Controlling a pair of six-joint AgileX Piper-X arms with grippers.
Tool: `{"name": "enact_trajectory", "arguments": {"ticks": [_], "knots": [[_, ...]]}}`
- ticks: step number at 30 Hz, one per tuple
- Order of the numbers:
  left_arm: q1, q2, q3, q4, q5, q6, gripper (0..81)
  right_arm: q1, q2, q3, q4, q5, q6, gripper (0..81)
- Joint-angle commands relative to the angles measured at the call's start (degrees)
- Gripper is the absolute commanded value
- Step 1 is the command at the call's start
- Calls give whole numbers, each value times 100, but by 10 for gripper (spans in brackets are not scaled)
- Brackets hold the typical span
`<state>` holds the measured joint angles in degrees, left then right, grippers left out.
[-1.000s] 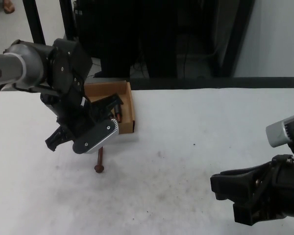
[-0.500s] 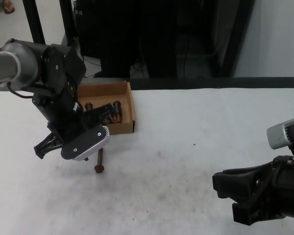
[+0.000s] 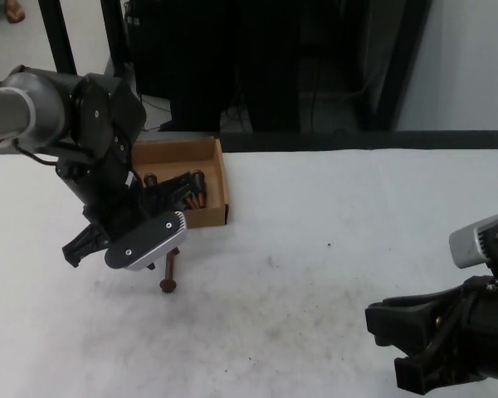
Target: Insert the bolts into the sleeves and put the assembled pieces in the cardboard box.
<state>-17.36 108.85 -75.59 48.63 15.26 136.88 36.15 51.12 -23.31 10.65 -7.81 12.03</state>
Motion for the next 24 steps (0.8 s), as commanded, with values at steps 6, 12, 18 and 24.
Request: {"name": "enact_trajectory", "arguments": {"ticks": [6, 12, 18, 24], "knots": [[123, 224, 3, -458, 447, 932, 354, 15, -23, -2, -155, 23, -38, 3], [334, 407, 3, -1292, 751, 635, 340, 15, -23, -2, -155, 88, -38, 3], [420, 405, 3, -1418, 836, 550, 281, 15, -23, -2, -155, 416, -50, 3], [323, 405, 3, -1280, 846, 755, 270, 15, -23, -2, -155, 417, -50, 3]]}}
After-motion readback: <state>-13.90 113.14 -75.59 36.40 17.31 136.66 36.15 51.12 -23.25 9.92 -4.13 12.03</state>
